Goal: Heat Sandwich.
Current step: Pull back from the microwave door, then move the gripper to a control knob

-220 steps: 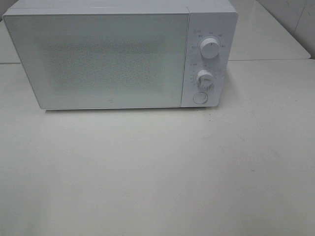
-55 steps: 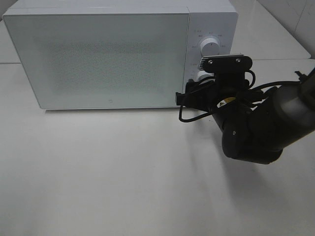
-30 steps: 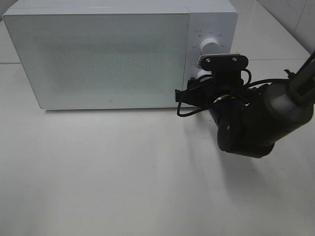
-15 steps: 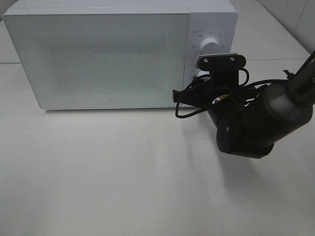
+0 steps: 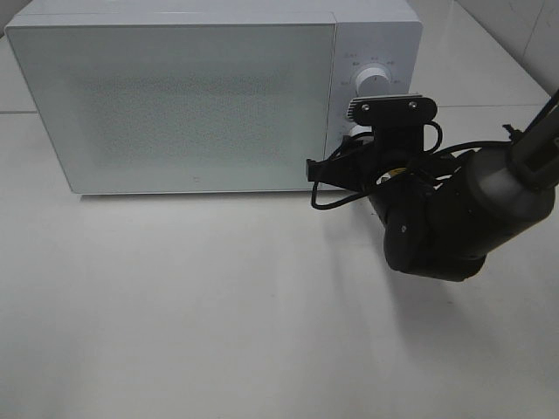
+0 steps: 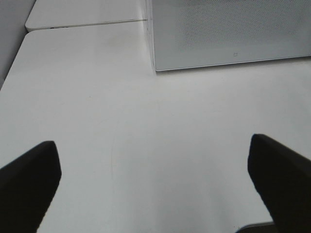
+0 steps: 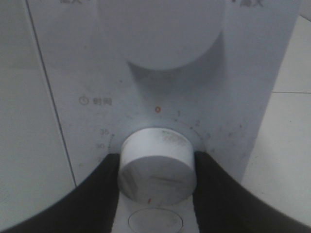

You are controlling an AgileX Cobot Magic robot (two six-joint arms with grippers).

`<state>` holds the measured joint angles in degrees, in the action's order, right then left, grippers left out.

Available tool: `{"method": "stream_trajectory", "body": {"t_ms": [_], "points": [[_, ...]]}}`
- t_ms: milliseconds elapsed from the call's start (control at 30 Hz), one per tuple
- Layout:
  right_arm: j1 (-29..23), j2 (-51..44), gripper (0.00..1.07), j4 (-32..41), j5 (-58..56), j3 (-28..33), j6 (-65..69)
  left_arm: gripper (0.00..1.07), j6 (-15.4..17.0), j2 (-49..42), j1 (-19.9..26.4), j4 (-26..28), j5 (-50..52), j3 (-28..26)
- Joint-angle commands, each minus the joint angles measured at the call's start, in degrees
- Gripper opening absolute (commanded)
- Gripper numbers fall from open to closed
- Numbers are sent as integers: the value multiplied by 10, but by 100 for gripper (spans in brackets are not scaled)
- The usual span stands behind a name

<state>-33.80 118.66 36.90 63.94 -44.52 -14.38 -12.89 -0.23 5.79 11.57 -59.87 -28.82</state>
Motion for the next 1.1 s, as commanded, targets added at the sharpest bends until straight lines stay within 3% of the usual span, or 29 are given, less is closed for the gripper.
{"method": "stream_trajectory", "body": {"t_ms": [33, 467, 1100], "points": [[5, -5, 11, -5, 41, -7, 39, 101, 2, -15, 3, -1, 6, 1], [5, -6, 12, -69, 115, -7, 319, 101, 2, -15, 3, -1, 6, 1], [5, -6, 14, -74, 139, -7, 692, 101, 2, -15, 3, -1, 6, 1]]}}
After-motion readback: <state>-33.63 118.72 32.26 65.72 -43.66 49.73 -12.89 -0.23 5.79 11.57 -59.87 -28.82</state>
